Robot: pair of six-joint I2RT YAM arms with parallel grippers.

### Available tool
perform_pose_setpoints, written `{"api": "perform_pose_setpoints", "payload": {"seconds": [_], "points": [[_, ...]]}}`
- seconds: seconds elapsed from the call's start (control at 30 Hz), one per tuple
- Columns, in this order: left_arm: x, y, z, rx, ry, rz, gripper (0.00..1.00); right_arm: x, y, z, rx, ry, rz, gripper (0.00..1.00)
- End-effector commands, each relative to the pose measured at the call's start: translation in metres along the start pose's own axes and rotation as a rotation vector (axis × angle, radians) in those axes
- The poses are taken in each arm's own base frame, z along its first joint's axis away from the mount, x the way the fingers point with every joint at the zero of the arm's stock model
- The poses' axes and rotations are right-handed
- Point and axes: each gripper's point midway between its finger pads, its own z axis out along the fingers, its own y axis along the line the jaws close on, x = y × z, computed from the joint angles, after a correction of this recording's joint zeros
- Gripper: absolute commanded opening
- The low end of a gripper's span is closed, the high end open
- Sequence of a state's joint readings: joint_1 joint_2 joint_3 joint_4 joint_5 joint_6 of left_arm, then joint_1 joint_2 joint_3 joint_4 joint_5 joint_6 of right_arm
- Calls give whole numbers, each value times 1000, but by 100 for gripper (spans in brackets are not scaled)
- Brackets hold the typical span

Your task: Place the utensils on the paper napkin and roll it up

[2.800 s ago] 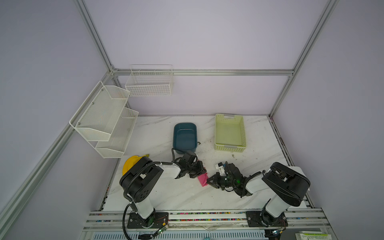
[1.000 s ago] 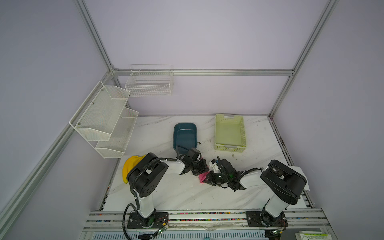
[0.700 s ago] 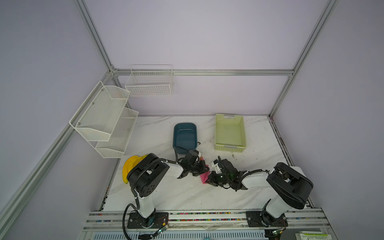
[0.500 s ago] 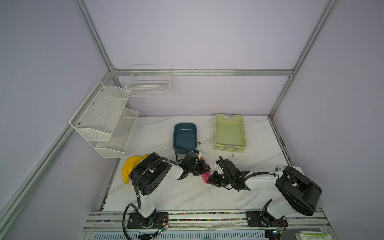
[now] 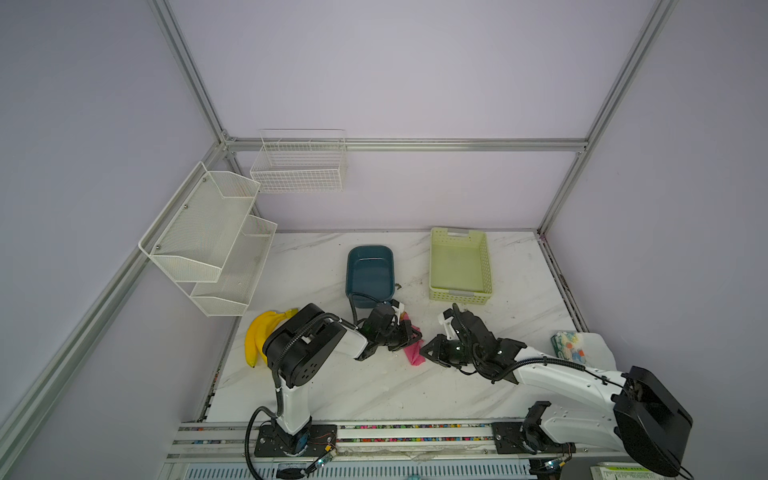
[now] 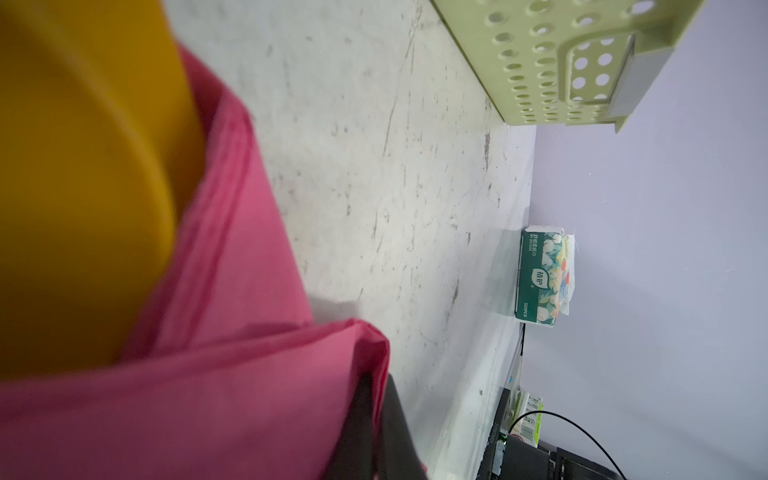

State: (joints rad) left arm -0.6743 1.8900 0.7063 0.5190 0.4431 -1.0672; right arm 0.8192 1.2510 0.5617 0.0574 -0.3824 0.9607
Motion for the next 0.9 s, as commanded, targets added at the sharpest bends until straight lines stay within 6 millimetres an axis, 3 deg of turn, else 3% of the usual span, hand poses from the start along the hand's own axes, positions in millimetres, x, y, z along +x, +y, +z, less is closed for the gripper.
{"api": "perform_pose_setpoints", "payload": {"seconds": [0.0, 0.3, 0.43, 0.67, 0.87], "points": [[35, 87, -5, -279, 71, -126, 1, -3, 20, 17, -75, 41, -22, 9], [35, 86, -4, -280, 77, -127, 1, -15, -11, 46, 35, 55, -7, 5], [35, 86, -4, -280, 78, -128, 1, -20, -29, 48, 85, 51, 21, 4], [32, 82, -6, -279, 75, -116, 4, -8, -63, 51, 155, 91, 44, 3], [29, 78, -7, -285, 69, -101, 6, -1, -77, 47, 198, 102, 32, 2]]}}
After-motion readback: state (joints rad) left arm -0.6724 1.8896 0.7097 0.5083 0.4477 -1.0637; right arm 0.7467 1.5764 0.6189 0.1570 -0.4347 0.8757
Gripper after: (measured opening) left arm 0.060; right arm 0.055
